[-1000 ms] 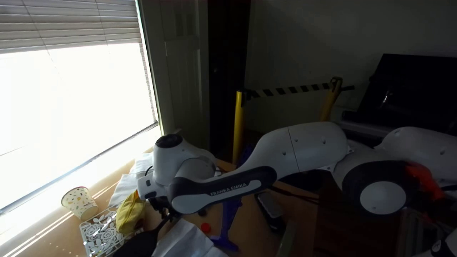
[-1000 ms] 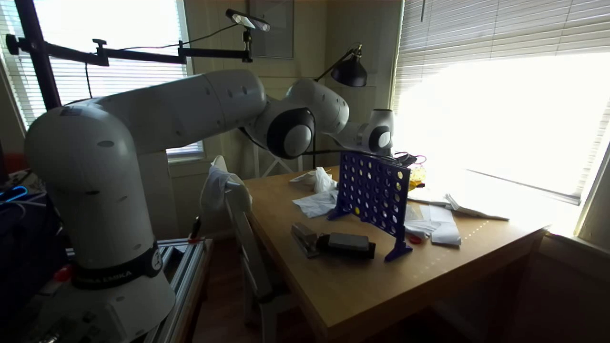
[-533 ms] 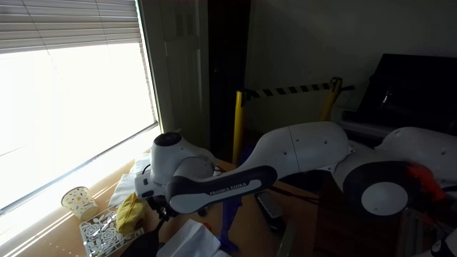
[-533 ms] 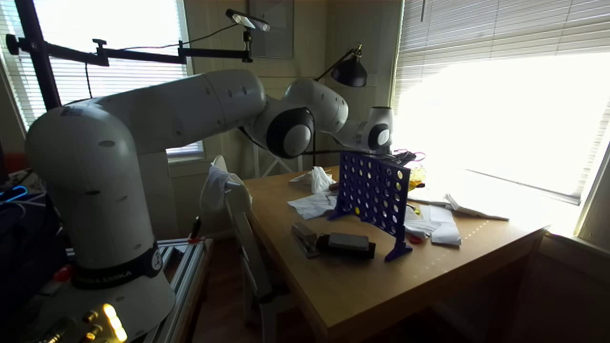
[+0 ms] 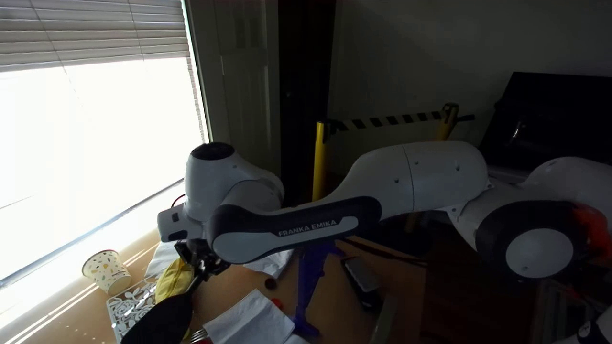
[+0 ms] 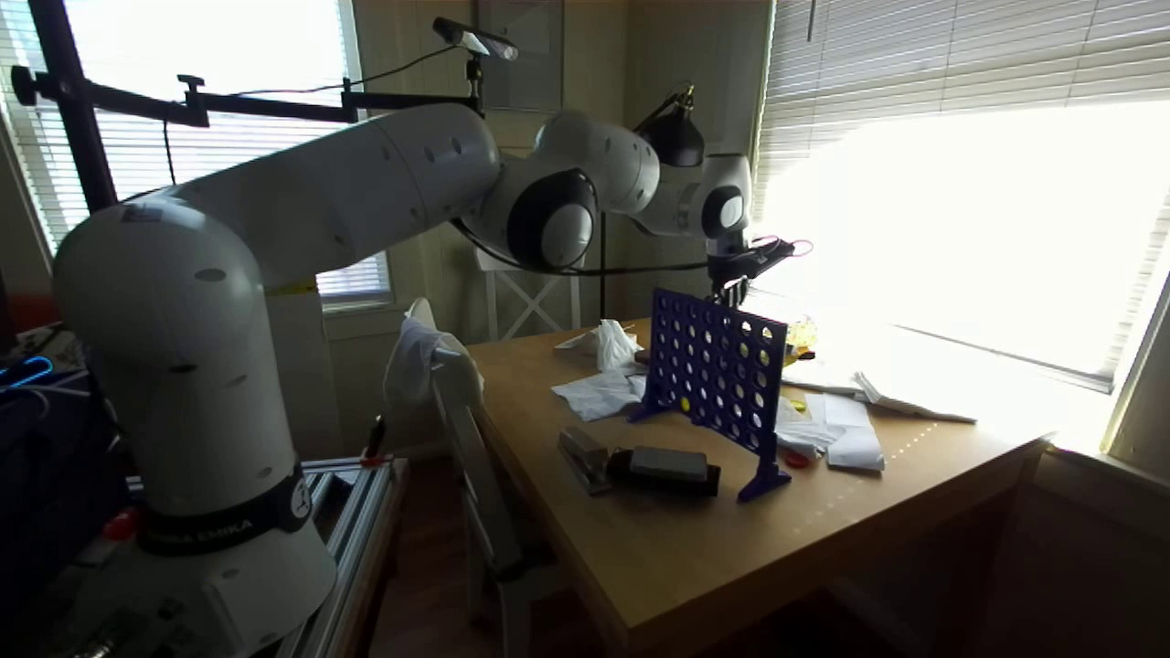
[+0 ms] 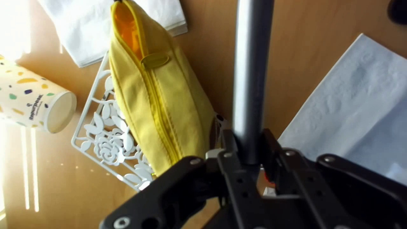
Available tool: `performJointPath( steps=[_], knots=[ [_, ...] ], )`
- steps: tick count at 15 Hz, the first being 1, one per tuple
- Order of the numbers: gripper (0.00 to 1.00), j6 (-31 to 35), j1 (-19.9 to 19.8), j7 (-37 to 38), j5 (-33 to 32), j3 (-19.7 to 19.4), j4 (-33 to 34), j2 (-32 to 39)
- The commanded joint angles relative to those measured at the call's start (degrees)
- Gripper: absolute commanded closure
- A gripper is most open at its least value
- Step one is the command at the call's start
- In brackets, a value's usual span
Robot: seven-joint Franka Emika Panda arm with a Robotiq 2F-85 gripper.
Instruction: Move the spatula forwards.
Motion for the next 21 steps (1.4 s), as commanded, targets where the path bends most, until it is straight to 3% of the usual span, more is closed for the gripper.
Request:
performJointPath(
  steps=[1,8,21],
  knots=[
    [0.94,-2.4,-0.1,0.5,0.4,1.0,-3.3,-5.4],
    [0.94,-3.8,-0.5,9.2,0.5,1.5,-12.6,-17.3],
    [0.94,-2.4,-0.7,38.2,-1.1,-0.8,-41.5,-43.1]
  ],
)
